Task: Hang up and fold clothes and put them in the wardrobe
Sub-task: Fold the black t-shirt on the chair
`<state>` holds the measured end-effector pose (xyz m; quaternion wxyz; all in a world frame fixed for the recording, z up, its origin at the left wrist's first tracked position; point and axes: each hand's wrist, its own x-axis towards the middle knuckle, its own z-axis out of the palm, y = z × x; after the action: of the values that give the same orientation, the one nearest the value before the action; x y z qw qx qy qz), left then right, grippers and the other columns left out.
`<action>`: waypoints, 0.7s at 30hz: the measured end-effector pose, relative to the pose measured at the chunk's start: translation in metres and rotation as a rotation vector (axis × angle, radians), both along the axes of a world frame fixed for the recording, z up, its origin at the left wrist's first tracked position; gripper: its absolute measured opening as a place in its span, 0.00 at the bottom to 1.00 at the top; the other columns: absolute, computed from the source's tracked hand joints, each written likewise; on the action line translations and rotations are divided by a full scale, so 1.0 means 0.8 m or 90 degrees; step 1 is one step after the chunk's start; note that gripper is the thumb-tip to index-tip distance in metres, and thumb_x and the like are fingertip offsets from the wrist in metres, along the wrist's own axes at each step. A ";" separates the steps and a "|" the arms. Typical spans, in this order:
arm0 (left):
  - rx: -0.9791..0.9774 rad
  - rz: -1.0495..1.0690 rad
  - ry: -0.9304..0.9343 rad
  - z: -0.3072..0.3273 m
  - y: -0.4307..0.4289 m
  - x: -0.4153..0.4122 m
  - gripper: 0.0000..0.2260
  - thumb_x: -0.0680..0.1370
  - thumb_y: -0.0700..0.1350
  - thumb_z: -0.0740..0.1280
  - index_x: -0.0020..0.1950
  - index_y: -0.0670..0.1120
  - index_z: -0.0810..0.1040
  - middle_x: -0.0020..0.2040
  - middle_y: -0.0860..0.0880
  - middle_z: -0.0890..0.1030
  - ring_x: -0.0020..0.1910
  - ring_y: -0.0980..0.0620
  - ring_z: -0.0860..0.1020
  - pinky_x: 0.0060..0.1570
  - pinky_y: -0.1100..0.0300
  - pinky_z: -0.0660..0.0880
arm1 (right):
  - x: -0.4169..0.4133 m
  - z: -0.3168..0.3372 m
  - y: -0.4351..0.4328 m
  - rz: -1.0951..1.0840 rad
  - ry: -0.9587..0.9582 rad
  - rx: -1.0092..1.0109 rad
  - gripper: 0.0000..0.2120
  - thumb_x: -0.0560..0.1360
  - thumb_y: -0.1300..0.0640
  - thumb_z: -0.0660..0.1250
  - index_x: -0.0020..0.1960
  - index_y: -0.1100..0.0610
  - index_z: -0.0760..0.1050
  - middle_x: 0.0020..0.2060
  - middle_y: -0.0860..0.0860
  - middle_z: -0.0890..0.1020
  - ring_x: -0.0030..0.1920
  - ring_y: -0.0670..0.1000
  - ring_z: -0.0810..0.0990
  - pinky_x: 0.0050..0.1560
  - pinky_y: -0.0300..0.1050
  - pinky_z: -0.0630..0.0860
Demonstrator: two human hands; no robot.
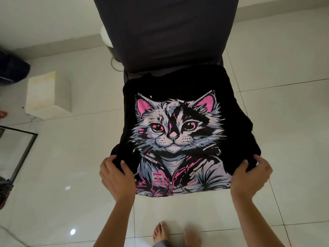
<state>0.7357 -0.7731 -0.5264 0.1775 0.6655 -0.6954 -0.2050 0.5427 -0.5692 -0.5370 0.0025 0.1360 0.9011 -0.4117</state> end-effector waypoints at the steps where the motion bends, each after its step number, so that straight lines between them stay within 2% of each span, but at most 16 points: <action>1: -0.020 -0.065 0.004 0.003 -0.007 -0.013 0.11 0.78 0.40 0.63 0.60 0.42 0.72 0.59 0.42 0.73 0.59 0.41 0.70 0.58 0.45 0.67 | -0.001 0.005 -0.009 0.078 0.047 0.006 0.16 0.75 0.64 0.60 0.62 0.66 0.70 0.61 0.63 0.72 0.63 0.63 0.70 0.62 0.57 0.68; 3: -0.025 -0.187 0.000 0.005 -0.022 -0.041 0.11 0.79 0.42 0.62 0.60 0.43 0.73 0.59 0.44 0.74 0.58 0.44 0.71 0.58 0.48 0.69 | -0.008 0.014 -0.027 0.202 0.090 0.013 0.17 0.76 0.62 0.59 0.64 0.64 0.71 0.63 0.60 0.72 0.66 0.59 0.68 0.66 0.53 0.65; 5: -0.004 -0.282 -0.030 0.006 -0.039 -0.072 0.13 0.79 0.46 0.61 0.62 0.44 0.73 0.63 0.46 0.73 0.62 0.46 0.71 0.62 0.49 0.69 | -0.024 0.026 -0.050 0.276 0.073 0.011 0.17 0.78 0.62 0.59 0.67 0.61 0.70 0.67 0.56 0.70 0.71 0.53 0.64 0.70 0.48 0.60; 7: 0.009 -0.361 -0.055 0.005 -0.055 -0.100 0.16 0.80 0.48 0.61 0.65 0.45 0.72 0.67 0.47 0.70 0.66 0.46 0.69 0.67 0.48 0.66 | -0.041 0.038 -0.075 0.358 0.053 0.008 0.18 0.79 0.61 0.59 0.69 0.58 0.69 0.69 0.51 0.68 0.72 0.45 0.60 0.70 0.41 0.56; 9: 0.033 -0.434 -0.092 0.001 -0.075 -0.130 0.20 0.80 0.52 0.59 0.71 0.46 0.68 0.72 0.47 0.66 0.72 0.47 0.63 0.71 0.49 0.61 | -0.062 0.041 -0.106 0.462 0.043 0.038 0.21 0.79 0.60 0.58 0.72 0.56 0.66 0.70 0.48 0.67 0.72 0.42 0.56 0.71 0.38 0.53; 11: 0.055 -0.499 -0.133 -0.004 -0.098 -0.158 0.26 0.80 0.57 0.55 0.75 0.47 0.60 0.76 0.48 0.58 0.75 0.50 0.55 0.75 0.51 0.53 | -0.081 0.031 -0.139 0.557 0.016 0.149 0.23 0.80 0.56 0.57 0.74 0.54 0.61 0.73 0.48 0.63 0.75 0.46 0.54 0.75 0.43 0.49; 13: 0.062 -0.564 -0.163 -0.012 -0.120 -0.180 0.30 0.78 0.62 0.50 0.77 0.49 0.54 0.78 0.50 0.51 0.77 0.51 0.47 0.75 0.53 0.45 | -0.094 0.017 -0.170 0.606 0.000 0.264 0.24 0.80 0.51 0.52 0.76 0.52 0.57 0.75 0.50 0.59 0.77 0.51 0.50 0.75 0.48 0.42; 16: 0.038 -0.659 -0.192 -0.029 -0.164 -0.209 0.33 0.76 0.67 0.45 0.77 0.51 0.50 0.78 0.52 0.46 0.76 0.54 0.41 0.74 0.53 0.39 | -0.112 0.006 -0.223 0.598 -0.008 0.336 0.25 0.80 0.45 0.46 0.76 0.49 0.56 0.76 0.51 0.57 0.77 0.54 0.49 0.74 0.59 0.46; 19: -0.048 -0.710 -0.167 -0.040 -0.200 -0.225 0.29 0.78 0.65 0.50 0.73 0.50 0.64 0.76 0.47 0.59 0.76 0.47 0.55 0.73 0.49 0.49 | -0.127 -0.001 -0.268 0.589 -0.086 0.389 0.26 0.81 0.43 0.47 0.77 0.43 0.44 0.77 0.46 0.43 0.76 0.53 0.37 0.69 0.69 0.38; 21: -0.078 -0.700 -0.152 -0.045 -0.230 -0.238 0.27 0.79 0.62 0.52 0.73 0.47 0.65 0.74 0.45 0.64 0.74 0.45 0.62 0.70 0.48 0.55 | -0.141 -0.002 -0.303 0.562 -0.107 0.394 0.27 0.80 0.41 0.45 0.76 0.41 0.41 0.77 0.45 0.40 0.76 0.55 0.34 0.66 0.73 0.37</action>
<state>0.5449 -0.9571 -0.5621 0.0031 0.2125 -0.9656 -0.1501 0.4302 -0.8120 -0.5386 0.2073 -0.2284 0.9483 -0.0750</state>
